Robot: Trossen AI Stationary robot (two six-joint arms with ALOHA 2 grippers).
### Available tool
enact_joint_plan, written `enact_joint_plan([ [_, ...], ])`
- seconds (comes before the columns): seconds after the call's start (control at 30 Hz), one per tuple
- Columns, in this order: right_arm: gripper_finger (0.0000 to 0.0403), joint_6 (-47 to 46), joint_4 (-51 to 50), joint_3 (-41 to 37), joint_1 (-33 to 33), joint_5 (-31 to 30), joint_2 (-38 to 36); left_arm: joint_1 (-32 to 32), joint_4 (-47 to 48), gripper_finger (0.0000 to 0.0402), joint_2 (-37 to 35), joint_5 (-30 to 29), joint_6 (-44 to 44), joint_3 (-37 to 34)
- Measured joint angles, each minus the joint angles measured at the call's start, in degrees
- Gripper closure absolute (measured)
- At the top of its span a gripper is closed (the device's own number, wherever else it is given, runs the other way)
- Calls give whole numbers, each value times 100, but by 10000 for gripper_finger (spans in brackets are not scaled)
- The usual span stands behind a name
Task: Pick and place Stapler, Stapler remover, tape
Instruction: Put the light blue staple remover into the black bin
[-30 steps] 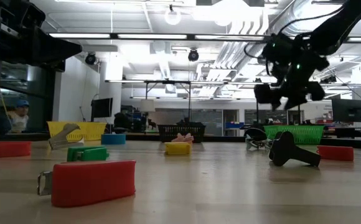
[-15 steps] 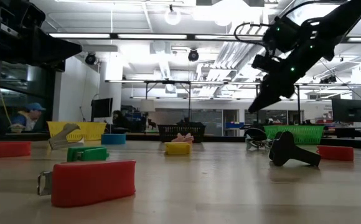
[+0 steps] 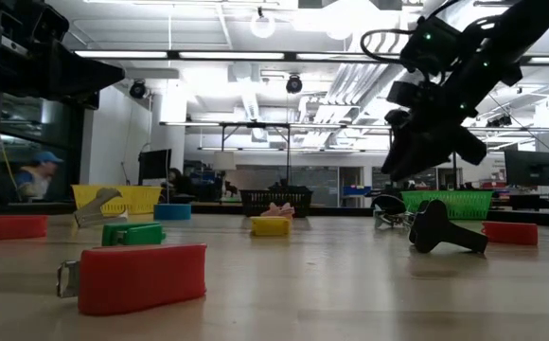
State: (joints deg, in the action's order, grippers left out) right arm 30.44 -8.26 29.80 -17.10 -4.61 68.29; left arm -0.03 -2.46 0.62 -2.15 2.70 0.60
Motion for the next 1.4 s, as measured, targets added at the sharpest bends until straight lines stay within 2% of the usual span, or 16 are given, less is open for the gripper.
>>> enact_joint_plan([
  [0.3, 191, 623, -154, 0, 630, -419, 0, 2, 0, 400, 0, 1, 0, -1],
  [0.6, 136, 958, -441, 0, 778, -345, 0, 0, 0, 400, 0, 0, 0, 0],
  [0.8, 133, 982, -374, 0, 778, -85, 113, 2, -1, 400, -1, 1, 0, 0],
  [1.03, 133, 1036, 139, -1, 775, 115, 835, 2, 0, 400, -1, 0, 0, 0],
  [1.4, 139, 1461, 519, 2, 769, 469, 1446, 2, -1, 400, -2, 2, 0, 0],
])
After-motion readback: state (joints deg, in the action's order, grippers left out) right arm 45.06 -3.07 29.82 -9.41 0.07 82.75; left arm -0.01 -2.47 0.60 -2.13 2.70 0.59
